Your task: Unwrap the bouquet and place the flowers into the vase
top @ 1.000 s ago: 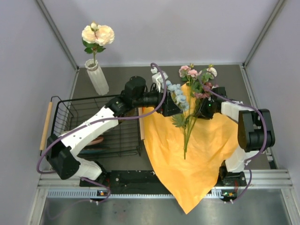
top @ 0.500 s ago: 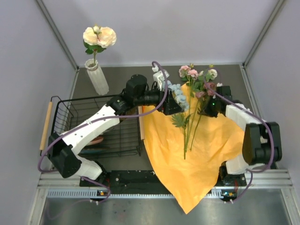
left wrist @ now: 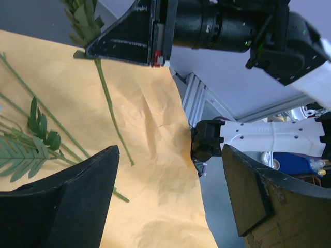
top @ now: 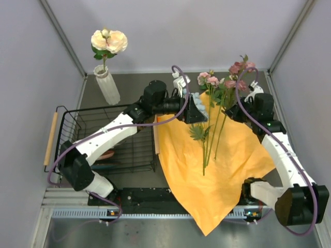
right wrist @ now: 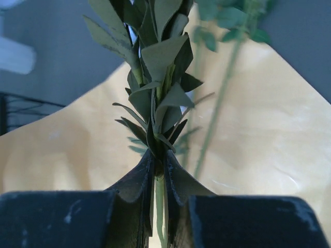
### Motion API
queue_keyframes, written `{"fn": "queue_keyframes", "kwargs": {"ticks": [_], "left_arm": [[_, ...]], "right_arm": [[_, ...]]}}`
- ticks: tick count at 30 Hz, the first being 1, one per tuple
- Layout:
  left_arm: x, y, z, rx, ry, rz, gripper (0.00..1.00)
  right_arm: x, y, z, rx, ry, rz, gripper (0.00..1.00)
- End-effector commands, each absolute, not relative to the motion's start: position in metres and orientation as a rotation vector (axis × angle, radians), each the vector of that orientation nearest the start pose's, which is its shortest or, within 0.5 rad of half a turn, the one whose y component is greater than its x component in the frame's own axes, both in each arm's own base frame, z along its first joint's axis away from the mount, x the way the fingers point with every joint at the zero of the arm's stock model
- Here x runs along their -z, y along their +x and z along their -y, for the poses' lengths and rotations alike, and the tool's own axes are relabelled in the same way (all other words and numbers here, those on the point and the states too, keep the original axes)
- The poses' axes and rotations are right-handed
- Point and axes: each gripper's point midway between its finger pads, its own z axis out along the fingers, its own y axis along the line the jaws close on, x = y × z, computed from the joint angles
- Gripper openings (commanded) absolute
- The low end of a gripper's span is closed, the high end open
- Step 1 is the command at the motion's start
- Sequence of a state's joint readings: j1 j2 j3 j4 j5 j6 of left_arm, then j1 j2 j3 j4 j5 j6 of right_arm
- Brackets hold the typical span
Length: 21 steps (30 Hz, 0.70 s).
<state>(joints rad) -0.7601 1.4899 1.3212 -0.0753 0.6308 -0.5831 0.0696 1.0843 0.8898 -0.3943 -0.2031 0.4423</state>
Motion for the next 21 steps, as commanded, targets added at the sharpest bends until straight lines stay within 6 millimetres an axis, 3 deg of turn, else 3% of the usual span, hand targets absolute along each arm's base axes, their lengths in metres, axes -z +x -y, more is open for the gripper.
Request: {"fn": "queue_keyframes", "kwargs": {"ticks": [1, 3, 6, 13, 21], "left_arm": [[-0.362, 0.24, 0.401, 1.539, 0.682, -1.752, 0.84], [-0.368, 0.247, 0.399, 1.528, 0.643, -1.752, 0.72], [-0.376, 0.255, 0.398, 1.523, 0.625, -1.732, 0.66], [-0.361, 0.25, 0.403, 1.556, 0.634, -1.766, 0.56], [-0.331, 0.238, 0.414, 1.52, 0.69, -1.833, 0.46]], "right_arm": [[-0.258, 0.306, -0.141, -0.926, -0.125, -1.888, 0.0], [-0.281, 0.283, -0.163, -1.051, -0.262, -1.776, 0.0], [-0.304, 0.266, -0.178, -1.147, -0.366, -1.684, 0.0], [-0.323, 0.267, -0.184, -1.253, -0.295, -1.684, 0.0], [-0.357, 0.261, -0.189, -1.339, -0.298, -1.624, 0.0]]}}
